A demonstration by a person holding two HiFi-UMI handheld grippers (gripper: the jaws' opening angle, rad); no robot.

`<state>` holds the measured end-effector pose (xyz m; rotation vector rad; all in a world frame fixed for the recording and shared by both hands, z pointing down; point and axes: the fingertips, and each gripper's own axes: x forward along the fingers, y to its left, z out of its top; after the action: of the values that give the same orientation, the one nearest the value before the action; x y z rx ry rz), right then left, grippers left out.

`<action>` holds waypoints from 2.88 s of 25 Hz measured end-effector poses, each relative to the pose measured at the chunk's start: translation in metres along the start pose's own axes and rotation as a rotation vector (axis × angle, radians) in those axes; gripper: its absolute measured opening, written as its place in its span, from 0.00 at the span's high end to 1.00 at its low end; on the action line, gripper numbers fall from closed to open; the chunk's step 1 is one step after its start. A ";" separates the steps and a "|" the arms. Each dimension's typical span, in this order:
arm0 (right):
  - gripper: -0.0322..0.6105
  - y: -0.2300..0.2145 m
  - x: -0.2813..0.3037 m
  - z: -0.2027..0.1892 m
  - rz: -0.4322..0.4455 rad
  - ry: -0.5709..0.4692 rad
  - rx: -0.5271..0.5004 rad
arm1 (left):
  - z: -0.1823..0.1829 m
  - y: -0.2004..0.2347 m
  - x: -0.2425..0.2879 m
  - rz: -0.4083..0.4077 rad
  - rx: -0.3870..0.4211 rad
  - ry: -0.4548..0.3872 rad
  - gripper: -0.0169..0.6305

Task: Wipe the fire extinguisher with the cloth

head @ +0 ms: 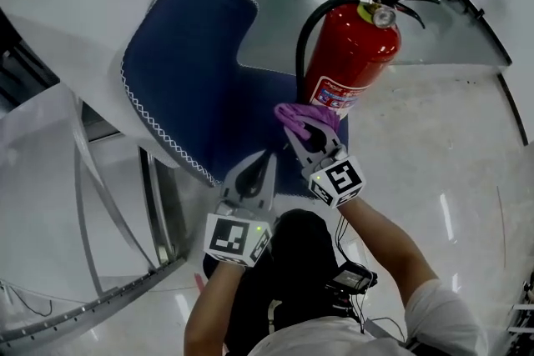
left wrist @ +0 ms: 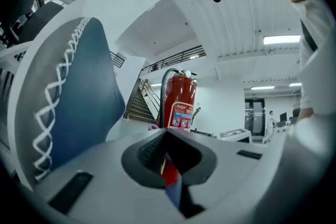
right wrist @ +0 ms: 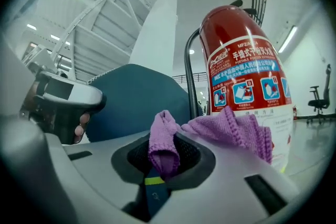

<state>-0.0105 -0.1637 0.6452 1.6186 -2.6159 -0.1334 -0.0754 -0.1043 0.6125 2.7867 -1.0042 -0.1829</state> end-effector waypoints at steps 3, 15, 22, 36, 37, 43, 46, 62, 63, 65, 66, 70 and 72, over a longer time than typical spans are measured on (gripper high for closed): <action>0.86 0.004 -0.003 -0.007 -0.004 0.013 -0.016 | -0.002 -0.006 -0.004 -0.007 0.004 -0.016 0.97; 0.86 0.022 -0.005 -0.027 -0.001 0.034 -0.082 | -0.020 0.002 -0.011 -0.008 0.010 -0.018 0.97; 0.86 0.040 -0.004 -0.054 0.043 0.089 -0.064 | -0.027 0.013 -0.015 0.010 0.003 -0.013 0.97; 0.86 0.048 0.000 -0.106 0.089 0.226 0.181 | -0.036 0.011 -0.021 0.020 -0.003 -0.013 0.97; 0.86 0.048 -0.001 -0.108 0.089 0.234 0.202 | -0.036 0.012 -0.022 0.027 -0.001 -0.019 0.97; 0.86 0.045 -0.002 -0.109 0.093 0.240 0.278 | -0.039 0.012 -0.023 0.036 -0.009 -0.024 0.97; 0.86 0.051 -0.008 -0.109 0.120 0.251 0.306 | -0.041 0.009 -0.025 0.033 -0.013 -0.021 0.97; 0.86 0.039 -0.067 -0.053 0.102 0.034 0.410 | -0.032 -0.003 -0.019 0.034 -0.013 -0.010 0.97; 0.86 0.034 -0.071 -0.048 0.092 0.019 0.421 | -0.030 -0.004 -0.018 0.034 -0.017 -0.013 0.97; 0.86 0.026 -0.078 -0.038 0.074 -0.011 0.438 | -0.026 -0.004 -0.017 0.034 -0.026 -0.019 0.97; 0.86 0.022 -0.081 -0.034 0.063 -0.025 0.447 | -0.024 -0.004 -0.016 0.035 -0.026 -0.021 0.97; 0.86 0.000 -0.096 -0.016 -0.028 -0.099 0.510 | -0.018 -0.007 -0.017 0.032 -0.030 -0.030 0.97; 0.86 -0.015 -0.108 -0.003 -0.100 -0.149 0.520 | -0.016 -0.008 -0.018 0.032 -0.036 -0.033 0.97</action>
<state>0.0511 -0.0742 0.6454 1.9518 -2.8434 0.4807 -0.0816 -0.0853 0.6278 2.7418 -1.0411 -0.2408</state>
